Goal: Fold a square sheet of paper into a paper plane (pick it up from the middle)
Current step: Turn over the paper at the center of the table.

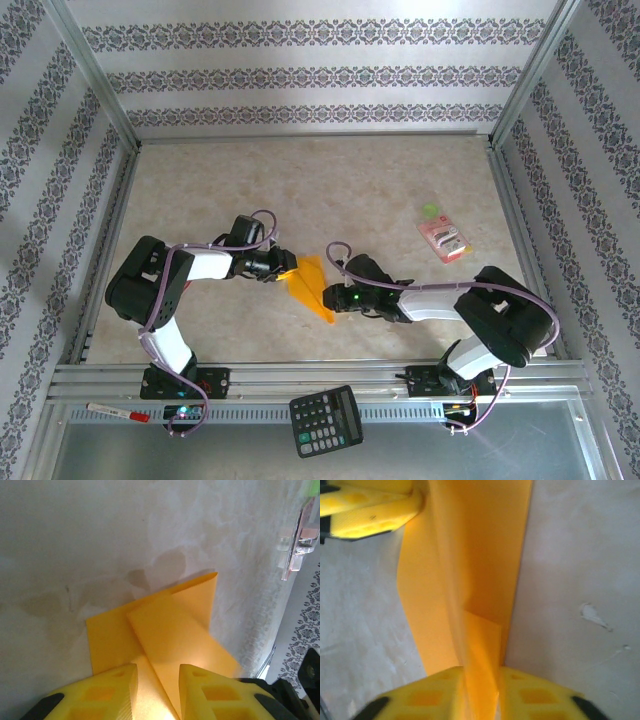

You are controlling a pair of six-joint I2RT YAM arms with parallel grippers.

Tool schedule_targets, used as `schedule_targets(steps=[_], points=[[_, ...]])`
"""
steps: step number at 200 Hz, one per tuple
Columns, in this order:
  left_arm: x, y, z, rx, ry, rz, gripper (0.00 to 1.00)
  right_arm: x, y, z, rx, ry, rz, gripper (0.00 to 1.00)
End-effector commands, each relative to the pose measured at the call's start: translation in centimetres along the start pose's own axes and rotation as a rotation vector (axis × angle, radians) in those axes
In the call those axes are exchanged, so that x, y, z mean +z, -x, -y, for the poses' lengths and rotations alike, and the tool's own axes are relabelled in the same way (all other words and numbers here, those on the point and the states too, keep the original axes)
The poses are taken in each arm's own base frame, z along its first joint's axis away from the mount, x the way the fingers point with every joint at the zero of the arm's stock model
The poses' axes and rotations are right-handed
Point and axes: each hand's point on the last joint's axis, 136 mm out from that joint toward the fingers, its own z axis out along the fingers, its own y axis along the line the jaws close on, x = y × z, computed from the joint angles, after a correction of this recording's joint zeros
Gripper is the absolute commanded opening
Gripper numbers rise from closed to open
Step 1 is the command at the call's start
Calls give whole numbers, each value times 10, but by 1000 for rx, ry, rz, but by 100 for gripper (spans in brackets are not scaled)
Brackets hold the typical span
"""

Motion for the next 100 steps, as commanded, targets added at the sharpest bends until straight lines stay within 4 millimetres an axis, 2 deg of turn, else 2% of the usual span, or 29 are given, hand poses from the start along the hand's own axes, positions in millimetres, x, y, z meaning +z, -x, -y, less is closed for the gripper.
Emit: schedule_targets(steps=[1, 24, 51, 70, 100], points=[[5, 3, 7, 26, -27, 8, 29, 3, -1, -4, -23, 13, -3, 13], [-2, 9, 23, 42, -56, 22, 29, -7, 8, -7, -30, 22, 25, 0], [-24, 21, 52, 84, -84, 71, 33, -39, 27, 9, -10, -33, 102, 0], [-43, 29, 64, 101, -82, 117, 34, -81, 46, 23, -37, -131, 183, 0], [-67, 33, 66, 111, -46, 169, 34, -168, 80, 38, -167, -421, 350, 0]])
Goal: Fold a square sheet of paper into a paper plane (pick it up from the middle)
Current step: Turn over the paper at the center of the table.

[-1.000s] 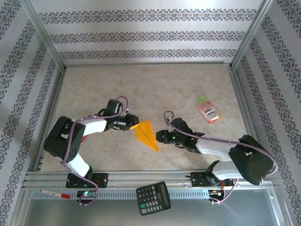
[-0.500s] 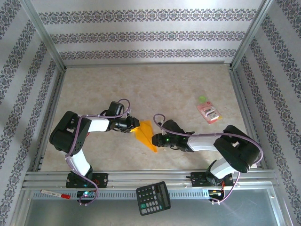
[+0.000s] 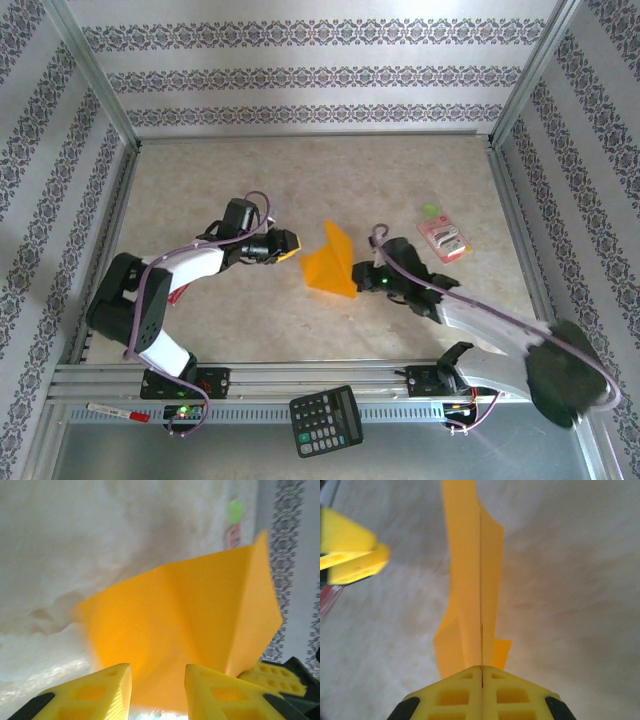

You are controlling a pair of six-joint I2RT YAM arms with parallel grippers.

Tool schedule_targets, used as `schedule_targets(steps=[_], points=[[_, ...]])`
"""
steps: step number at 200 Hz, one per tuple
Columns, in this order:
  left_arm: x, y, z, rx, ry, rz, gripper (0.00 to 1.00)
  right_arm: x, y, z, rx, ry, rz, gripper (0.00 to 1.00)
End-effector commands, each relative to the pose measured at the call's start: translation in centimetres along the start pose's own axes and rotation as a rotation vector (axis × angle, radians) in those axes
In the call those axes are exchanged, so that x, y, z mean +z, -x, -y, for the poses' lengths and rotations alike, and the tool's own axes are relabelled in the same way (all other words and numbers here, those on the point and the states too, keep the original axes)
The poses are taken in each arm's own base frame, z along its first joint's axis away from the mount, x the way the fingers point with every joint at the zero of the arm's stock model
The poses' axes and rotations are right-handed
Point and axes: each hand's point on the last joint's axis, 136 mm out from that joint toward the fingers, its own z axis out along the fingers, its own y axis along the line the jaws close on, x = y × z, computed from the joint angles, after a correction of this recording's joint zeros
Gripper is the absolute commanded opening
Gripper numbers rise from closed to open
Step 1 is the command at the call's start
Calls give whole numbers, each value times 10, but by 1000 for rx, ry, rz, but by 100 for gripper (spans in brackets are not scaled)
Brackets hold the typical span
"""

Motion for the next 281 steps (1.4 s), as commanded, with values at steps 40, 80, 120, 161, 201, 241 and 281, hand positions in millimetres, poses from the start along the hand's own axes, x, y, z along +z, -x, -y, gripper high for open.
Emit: schedule_targets(steps=[40, 80, 120, 161, 201, 241, 281], points=[[-38, 14, -15, -28, 89, 96, 35, -109, 65, 48, -398, -635, 114, 0], [-49, 22, -38, -63, 150, 139, 35, -58, 40, 31, -590, -788, -16, 0], [-61, 35, -56, -96, 191, 180, 35, 8, -19, 10, -649, -816, -193, 0], [-70, 46, -66, -123, 200, 207, 35, 68, -77, -17, -643, -733, -319, 0], [-71, 41, -68, -146, 187, 196, 35, 96, -92, -42, -614, -643, -361, 10], [-67, 12, -54, -204, 81, 152, 35, 64, -73, -98, -455, -267, -295, 25], [-32, -48, -4, -82, 37, 22, 30, 40, -56, -62, -156, 3, -270, 28]])
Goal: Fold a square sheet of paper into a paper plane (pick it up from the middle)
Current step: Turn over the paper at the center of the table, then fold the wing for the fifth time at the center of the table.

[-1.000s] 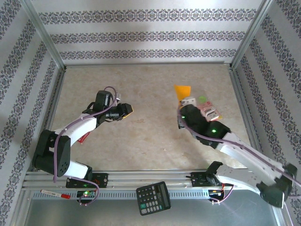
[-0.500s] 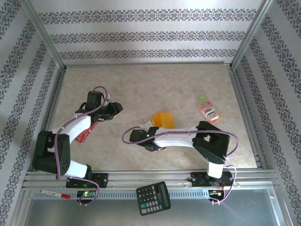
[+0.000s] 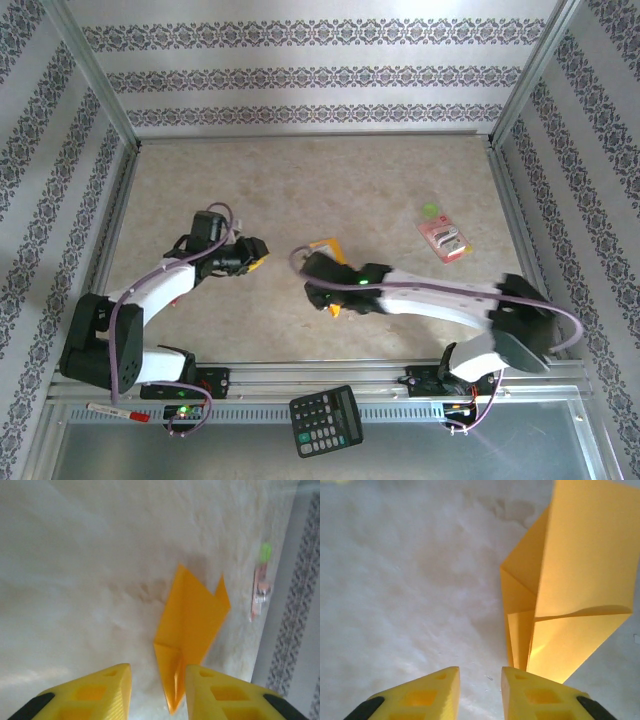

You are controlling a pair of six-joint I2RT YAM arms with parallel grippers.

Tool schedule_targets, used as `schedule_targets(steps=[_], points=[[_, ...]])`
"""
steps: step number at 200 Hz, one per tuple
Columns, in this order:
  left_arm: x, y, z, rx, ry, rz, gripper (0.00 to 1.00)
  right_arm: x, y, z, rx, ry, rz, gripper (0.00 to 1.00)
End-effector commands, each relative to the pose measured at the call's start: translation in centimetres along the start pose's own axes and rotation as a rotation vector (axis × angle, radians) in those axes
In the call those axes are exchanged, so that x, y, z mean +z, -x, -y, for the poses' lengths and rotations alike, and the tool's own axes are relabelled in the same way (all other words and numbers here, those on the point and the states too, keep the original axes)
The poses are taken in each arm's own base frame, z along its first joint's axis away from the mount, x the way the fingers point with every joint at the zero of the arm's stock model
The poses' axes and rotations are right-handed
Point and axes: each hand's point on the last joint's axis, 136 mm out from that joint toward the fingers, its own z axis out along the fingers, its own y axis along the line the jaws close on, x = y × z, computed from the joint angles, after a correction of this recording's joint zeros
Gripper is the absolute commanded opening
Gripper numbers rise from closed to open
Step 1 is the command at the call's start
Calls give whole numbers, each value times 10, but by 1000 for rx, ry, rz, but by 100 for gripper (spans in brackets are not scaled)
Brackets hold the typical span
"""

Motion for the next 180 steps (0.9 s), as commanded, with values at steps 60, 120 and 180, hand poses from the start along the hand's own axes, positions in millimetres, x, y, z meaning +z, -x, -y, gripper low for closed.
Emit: schedule_targets(steps=[60, 120, 180], points=[[89, -108, 81, 184, -106, -310, 13, 2, 0, 111, 382, 88, 53, 28], [116, -99, 36, 169, -20, -410, 6, 5, -7, 124, 396, 60, 45, 29], [115, -90, 7, 225, 9, -510, 6, 6, 8, 105, 398, 197, 35, 33]])
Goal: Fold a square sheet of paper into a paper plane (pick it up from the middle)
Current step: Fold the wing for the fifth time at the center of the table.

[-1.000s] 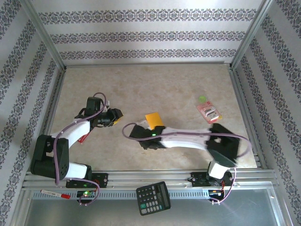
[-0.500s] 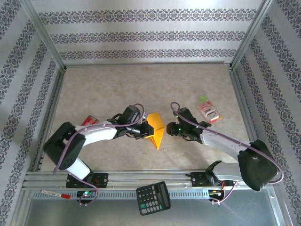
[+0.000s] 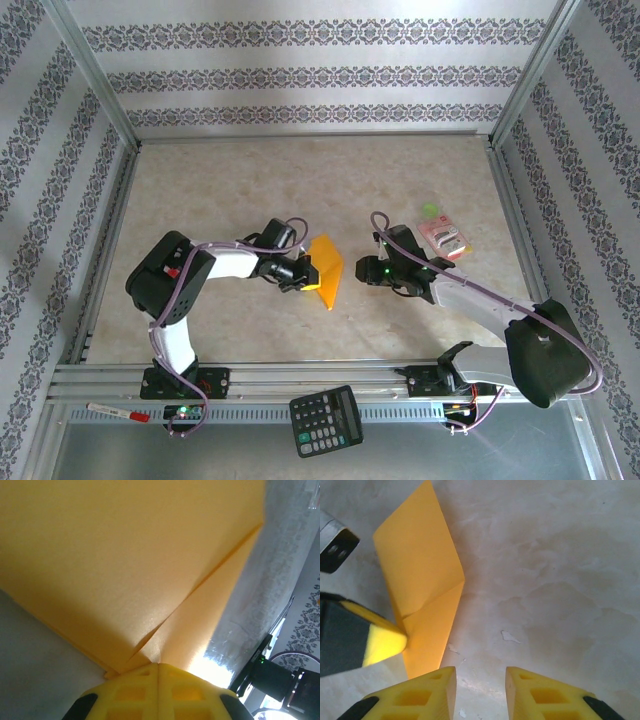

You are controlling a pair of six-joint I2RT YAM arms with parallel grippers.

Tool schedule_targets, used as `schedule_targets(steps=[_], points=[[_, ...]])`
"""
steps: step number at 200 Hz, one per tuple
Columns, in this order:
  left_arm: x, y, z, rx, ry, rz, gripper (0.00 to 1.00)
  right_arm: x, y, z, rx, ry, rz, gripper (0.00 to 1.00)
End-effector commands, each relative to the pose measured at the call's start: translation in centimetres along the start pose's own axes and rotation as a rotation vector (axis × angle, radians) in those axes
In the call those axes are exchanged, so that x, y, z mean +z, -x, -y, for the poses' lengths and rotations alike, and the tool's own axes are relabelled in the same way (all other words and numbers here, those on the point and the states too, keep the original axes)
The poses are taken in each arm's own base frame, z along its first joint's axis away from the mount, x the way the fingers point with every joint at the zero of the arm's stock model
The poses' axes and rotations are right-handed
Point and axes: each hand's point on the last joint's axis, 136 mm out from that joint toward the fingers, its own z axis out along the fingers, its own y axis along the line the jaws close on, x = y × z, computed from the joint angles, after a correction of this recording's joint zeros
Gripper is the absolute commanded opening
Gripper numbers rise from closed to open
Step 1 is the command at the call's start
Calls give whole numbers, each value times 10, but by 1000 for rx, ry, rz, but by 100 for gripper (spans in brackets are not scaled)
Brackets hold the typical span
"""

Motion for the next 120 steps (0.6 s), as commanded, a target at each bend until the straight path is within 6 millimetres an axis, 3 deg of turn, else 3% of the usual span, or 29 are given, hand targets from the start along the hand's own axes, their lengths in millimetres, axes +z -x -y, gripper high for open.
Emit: schedule_targets(steps=[1, 73, 120], points=[[-1, -4, -2, 81, 0, -72, 6, 3, 6, -20, -3, 102, -12, 34], [-3, -1, -10, 200, 1, -156, 7, 38, 21, -26, 108, 173, -50, 45], [-4, -2, -8, 225, -5, -160, 7, 58, 27, -34, 124, 270, -108, 45]])
